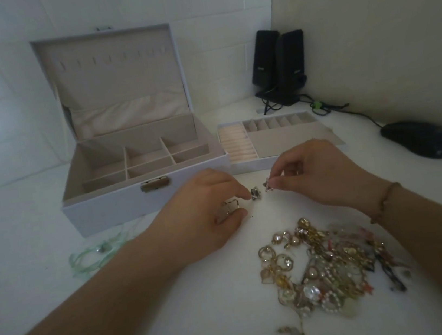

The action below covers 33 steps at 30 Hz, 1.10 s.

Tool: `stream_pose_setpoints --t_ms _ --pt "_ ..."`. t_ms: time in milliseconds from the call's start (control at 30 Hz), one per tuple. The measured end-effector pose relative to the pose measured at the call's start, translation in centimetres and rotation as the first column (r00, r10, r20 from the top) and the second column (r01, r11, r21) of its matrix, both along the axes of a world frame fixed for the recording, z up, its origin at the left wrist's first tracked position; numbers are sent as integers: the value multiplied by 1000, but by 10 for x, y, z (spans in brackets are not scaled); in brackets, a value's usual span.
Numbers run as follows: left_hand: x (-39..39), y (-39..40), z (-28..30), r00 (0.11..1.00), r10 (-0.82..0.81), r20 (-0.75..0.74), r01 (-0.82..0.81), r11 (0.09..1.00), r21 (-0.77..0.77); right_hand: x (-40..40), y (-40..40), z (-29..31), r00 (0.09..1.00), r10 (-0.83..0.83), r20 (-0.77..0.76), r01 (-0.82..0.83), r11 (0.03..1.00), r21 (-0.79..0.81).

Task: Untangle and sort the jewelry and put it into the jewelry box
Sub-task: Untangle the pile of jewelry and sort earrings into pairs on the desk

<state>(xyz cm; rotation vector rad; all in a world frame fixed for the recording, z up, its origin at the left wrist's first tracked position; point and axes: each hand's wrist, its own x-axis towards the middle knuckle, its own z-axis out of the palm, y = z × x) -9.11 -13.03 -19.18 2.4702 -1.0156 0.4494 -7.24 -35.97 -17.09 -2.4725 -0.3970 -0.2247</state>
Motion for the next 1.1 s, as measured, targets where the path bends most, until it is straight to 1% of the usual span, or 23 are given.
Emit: stream_pose_setpoints --t_ms 67,167,233,267,333,400,500,667,833,933,1033,1100 --pt "-1 0 1 1000 -28 1 28 1000 -6 2 3 -5 1000 1 2 -1 999 -38" --pt "-2 1 3 998 -58 8 58 998 -3 2 5 -6 999 31 22 -30 999 -45" --pt "-2 3 3 998 -58 10 58 998 -6 -2 -2 3 996 83 45 -79 994 -78" --pt "-2 4 3 999 -53 10 53 999 -9 -5 -8 11 991 134 29 -130 986 -100" --pt "-2 6 4 999 -40 8 40 999 -13 -13 -21 24 965 243 -96 -254 957 -139" --pt "-2 6 4 999 -33 8 33 999 -10 -18 -30 30 922 308 -234 -345 928 -141" --pt "-2 5 3 999 -50 4 50 999 -7 -18 -31 24 885 358 -296 -418 893 -169" --pt "-1 7 2 999 -50 -6 50 999 -19 -14 -32 21 861 357 -361 -431 890 -149" --pt "0 8 2 999 -36 10 37 999 -29 -10 -39 20 875 358 -325 -407 908 -97" --pt "0 9 2 999 -47 7 47 998 -36 -13 -39 21 814 420 -400 -475 879 -44" --pt "0 9 2 999 -51 -2 51 998 -44 -13 -35 19 804 436 -405 -507 858 -84" --pt "1 9 2 999 -48 -3 48 998 -47 -11 -37 19 813 414 -410 -491 865 -101"
